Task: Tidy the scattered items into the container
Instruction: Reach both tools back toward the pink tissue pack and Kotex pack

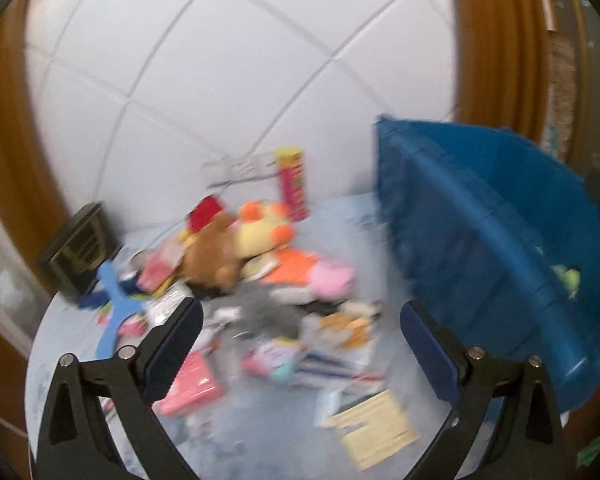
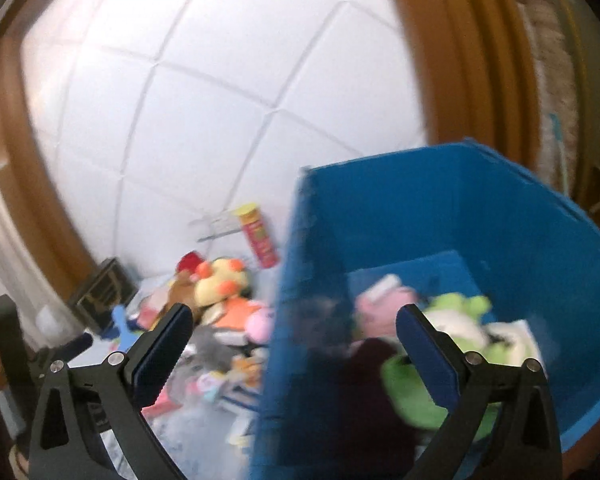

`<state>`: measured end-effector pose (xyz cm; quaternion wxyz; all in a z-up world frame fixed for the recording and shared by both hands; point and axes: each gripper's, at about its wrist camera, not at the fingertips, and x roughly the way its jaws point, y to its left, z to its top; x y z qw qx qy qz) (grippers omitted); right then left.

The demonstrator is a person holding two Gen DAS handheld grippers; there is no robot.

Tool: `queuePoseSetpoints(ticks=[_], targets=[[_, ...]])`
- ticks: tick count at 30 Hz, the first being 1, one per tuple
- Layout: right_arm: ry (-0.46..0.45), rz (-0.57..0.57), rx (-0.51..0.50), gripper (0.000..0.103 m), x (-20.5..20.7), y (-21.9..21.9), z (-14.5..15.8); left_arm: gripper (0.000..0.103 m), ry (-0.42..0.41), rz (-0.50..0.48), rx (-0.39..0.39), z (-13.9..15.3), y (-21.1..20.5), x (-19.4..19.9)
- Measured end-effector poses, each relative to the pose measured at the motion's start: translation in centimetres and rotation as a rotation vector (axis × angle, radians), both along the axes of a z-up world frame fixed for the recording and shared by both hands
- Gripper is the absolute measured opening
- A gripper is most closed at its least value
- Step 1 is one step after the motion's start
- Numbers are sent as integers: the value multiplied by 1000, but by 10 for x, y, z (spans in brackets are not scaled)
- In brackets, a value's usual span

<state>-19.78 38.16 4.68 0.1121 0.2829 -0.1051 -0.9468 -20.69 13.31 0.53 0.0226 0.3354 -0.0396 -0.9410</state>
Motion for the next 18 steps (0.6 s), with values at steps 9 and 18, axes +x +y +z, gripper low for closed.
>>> queuePoseSetpoints(ticks=[9, 18], targets=[[-53, 168, 26, 103, -9, -143, -40, 101, -90, 122, -6, -54, -151, 23], [-245, 152, 36, 103, -23, -221, -141, 100, -221, 192, 35, -123, -257, 27]])
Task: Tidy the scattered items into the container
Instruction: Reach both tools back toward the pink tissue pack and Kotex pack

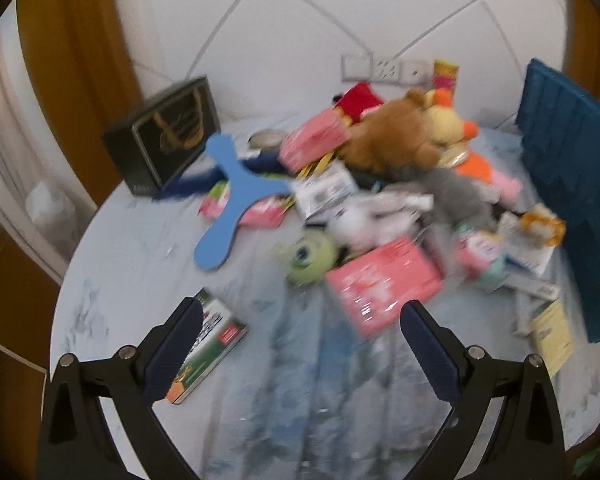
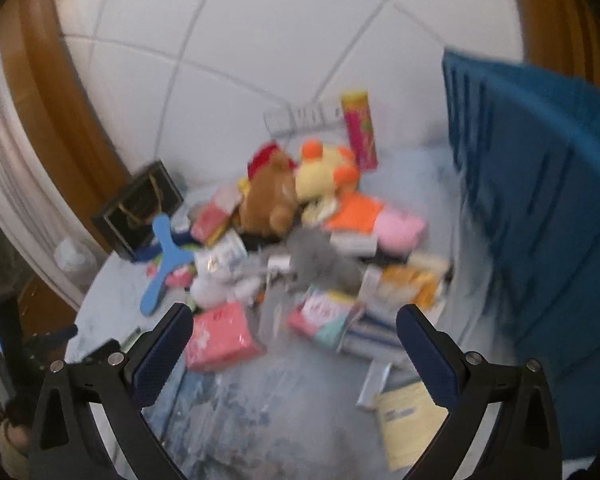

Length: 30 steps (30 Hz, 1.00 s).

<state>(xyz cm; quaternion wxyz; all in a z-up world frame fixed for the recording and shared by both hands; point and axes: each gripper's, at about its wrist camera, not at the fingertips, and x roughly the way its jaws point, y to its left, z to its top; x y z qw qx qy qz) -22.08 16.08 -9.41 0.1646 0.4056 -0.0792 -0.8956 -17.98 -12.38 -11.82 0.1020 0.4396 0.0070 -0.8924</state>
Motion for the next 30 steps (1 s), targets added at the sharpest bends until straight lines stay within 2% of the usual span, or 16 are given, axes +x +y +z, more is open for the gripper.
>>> queuePoseSetpoints(ticks=[7, 10, 12, 14, 16, 22, 25, 30], targets=[[-177, 36, 57, 103, -11, -25, -82, 100, -55, -19, 51, -48, -5, -5], [-230, 58, 45, 103, -21, -32, -104, 92, -78, -26, 84, -60, 0, -12], [-263, 91, 35, 99, -28, -39, -116, 91, -98, -47, 67, -68, 7, -20], [-262, 126, 50, 83, -31, -44, -122, 90, -102, -65, 48, -71, 15, -28], [-263, 128, 54, 77, -37, -40, -127, 90, -100, -96, 41, -74, 24, -37], [-274, 52, 69, 77, -47, -14, -134, 91, -129, -220, 13, -87, 50, -74], [-285, -8, 51, 77, -52, -2, -137, 91, -184, -279, -5, -102, 60, -93], [-303, -60, 40, 77, -62, 3, -143, 100, -192, -310, -31, -116, 69, -115]])
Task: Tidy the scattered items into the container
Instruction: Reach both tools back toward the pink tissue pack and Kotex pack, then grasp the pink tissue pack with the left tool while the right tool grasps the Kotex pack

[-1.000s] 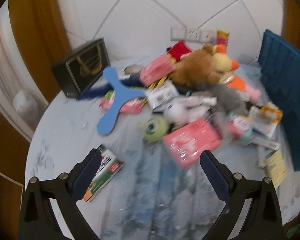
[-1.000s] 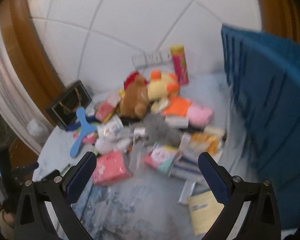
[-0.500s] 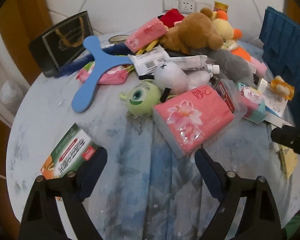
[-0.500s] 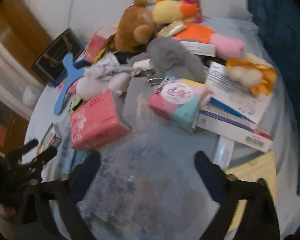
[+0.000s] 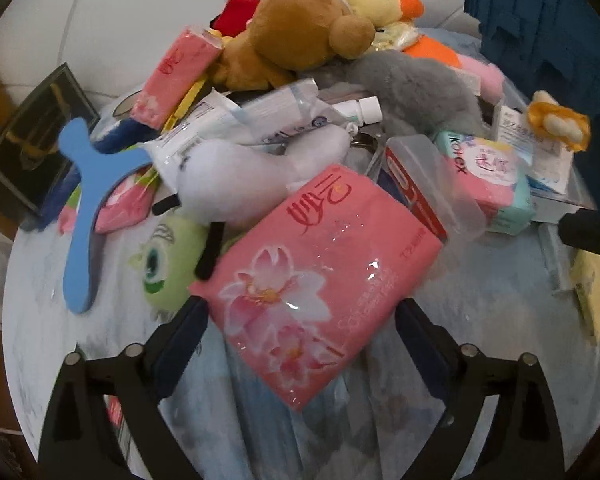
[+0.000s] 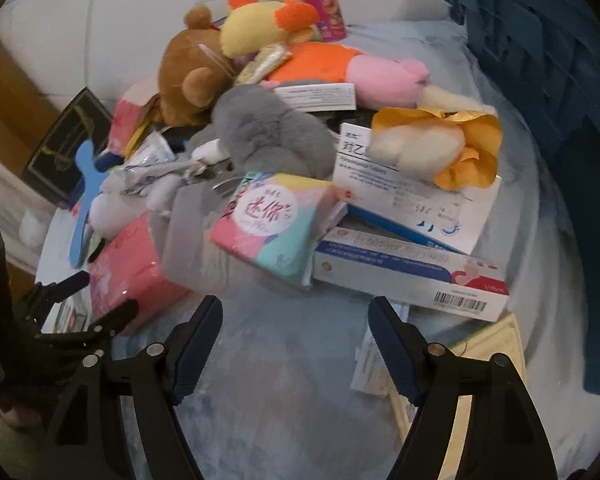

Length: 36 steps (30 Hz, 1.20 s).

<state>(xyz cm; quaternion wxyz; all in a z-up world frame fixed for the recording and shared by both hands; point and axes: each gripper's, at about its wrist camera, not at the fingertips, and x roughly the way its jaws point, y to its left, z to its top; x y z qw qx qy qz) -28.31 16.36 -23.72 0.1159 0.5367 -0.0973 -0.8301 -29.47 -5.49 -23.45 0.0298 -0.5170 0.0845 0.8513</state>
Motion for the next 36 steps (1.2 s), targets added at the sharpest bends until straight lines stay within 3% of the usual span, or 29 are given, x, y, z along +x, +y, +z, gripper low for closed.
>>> queuePoseSetpoints(ticks=[3, 8, 17, 30, 36], targets=[[-3, -21, -1, 77, -6, 0, -2, 99, 28, 1, -9, -4, 1, -9], [-1, 1, 25, 86, -21, -12, -5, 83, 57, 109, 81, 5, -26, -11], [-21, 28, 60, 86, -61, -42, -21, 81, 59, 180, 103, 10, -44, -4], [-43, 53, 193, 92, -83, -71, -47, 81, 62, 171, 76, 3, -37, -27], [-53, 70, 175, 83, -75, -71, -44, 75, 72, 168, 88, 12, -36, -21]])
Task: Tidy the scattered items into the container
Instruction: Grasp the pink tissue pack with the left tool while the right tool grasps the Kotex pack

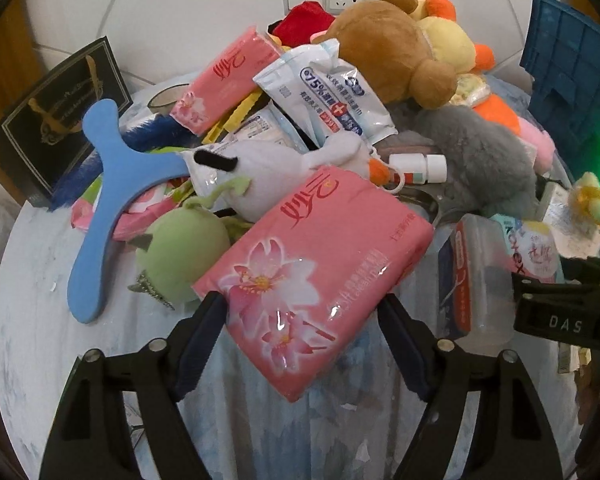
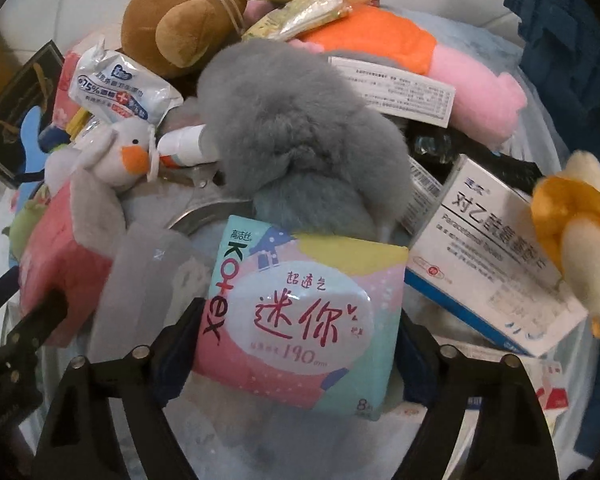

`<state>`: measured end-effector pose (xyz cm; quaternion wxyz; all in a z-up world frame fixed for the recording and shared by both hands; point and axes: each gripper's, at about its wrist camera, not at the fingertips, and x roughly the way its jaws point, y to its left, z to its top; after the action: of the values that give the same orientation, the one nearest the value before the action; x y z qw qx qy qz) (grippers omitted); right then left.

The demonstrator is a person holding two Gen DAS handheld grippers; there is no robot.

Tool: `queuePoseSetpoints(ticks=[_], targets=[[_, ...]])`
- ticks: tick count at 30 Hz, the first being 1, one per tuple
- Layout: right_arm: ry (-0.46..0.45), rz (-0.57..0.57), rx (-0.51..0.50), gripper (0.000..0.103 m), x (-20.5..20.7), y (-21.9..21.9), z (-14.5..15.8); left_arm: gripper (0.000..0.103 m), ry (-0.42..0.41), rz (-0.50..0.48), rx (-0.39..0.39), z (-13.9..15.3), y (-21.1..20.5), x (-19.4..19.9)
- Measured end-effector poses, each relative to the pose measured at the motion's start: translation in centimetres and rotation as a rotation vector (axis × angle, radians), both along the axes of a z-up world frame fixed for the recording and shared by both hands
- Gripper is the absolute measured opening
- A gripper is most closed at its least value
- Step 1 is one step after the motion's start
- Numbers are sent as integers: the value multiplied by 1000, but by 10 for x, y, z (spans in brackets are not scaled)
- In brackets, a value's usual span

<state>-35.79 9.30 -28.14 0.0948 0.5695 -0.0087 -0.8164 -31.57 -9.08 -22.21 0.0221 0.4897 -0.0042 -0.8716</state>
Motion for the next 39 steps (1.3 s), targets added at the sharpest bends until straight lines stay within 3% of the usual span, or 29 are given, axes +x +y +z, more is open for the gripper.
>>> queuePoseSetpoints(ticks=[5, 14, 18, 27, 32, 37, 39], targets=[[36, 9, -38, 83, 17, 3, 22, 70, 39, 3, 8, 22, 1, 14], [201, 41, -97, 82, 59, 4, 107, 57, 133, 9, 32, 68, -6, 55], [246, 50, -95, 82, 77, -5, 130, 56, 141, 3, 37, 76, -8, 72], [163, 37, -97, 82, 117, 2, 102, 55, 60, -39, 41, 54, -13, 103], [118, 49, -102, 83, 127, -1, 86, 79, -8, -65, 56, 39, -13, 113], [92, 50, -104, 83, 133, -1, 75, 81, -74, -84, 42, 17, -9, 116], [83, 47, -104, 83, 135, 1, 70, 81, -101, -88, 73, 8, -7, 117]])
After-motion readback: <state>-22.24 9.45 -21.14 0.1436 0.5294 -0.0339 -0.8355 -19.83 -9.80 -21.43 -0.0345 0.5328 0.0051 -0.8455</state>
